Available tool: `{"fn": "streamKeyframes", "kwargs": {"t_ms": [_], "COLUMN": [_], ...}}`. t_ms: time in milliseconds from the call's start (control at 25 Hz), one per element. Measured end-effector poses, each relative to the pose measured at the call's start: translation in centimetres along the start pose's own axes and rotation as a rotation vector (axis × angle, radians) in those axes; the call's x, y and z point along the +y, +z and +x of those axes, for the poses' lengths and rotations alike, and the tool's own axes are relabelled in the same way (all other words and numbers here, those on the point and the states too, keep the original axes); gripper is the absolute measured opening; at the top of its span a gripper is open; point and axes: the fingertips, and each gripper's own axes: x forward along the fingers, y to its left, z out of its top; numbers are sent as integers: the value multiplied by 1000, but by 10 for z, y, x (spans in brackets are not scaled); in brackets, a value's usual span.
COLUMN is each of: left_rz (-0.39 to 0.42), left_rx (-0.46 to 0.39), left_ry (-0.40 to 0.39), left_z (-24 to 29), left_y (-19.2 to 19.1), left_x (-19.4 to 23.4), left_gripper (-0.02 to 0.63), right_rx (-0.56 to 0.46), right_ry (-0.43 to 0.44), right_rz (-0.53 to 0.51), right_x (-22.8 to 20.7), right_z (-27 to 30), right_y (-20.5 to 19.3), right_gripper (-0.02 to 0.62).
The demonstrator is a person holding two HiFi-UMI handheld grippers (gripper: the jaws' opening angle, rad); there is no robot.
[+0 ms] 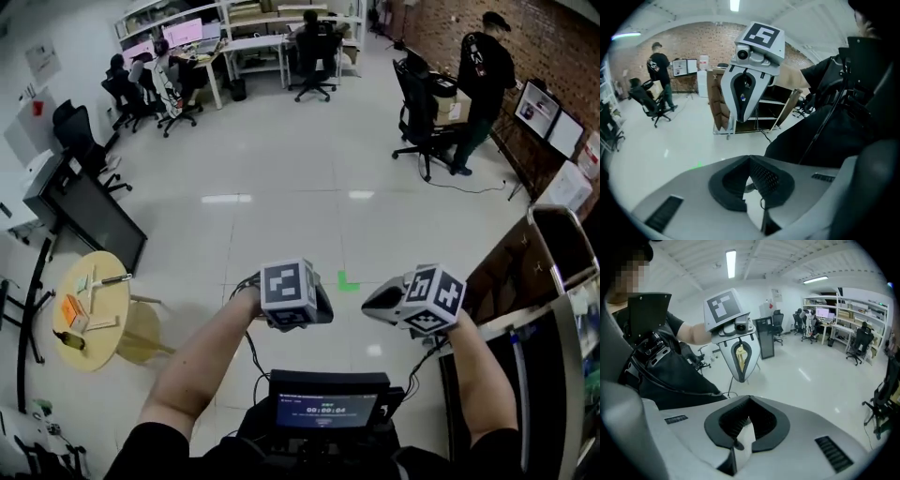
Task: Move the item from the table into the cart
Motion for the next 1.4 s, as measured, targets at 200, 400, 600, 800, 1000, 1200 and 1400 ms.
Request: {"fn": "streamKeyframes", "kwargs": {"t_ms": [200,400,600,800,1000,1200,1400], "left_rz": [-201,-449,-644,-823,-978,-1096,-1238], "left_rx": [-181,-419,-587,-681,-705,-741,-778], "left_ry": [191,497,715,979,1312,1587,1851], "left_z": [-94,-173,-250,-336,-420,-485,-542], "left_y": [-96,-145,-218,-347,-499,-639,-759], "left_x": [51,113,127,100,40,-59,-142], "left_gripper": [5,5,5,5,5,5,5], "right_rx": [-115,-275,-386,-482,-565,-621,-579], "right_ry": [-37,-20,34,116,174,226,331], "right_rz": [-51,-116,-170,-217,-229,-233,-255], "right_x": [-51,-93,-126,-108,-74,-11,46], "right_z": [73,102,151,233,334,443,548], "right_y": [121,212,304,420,532,624,703], "right_gripper": [0,0,0,0,0,0,0]}}
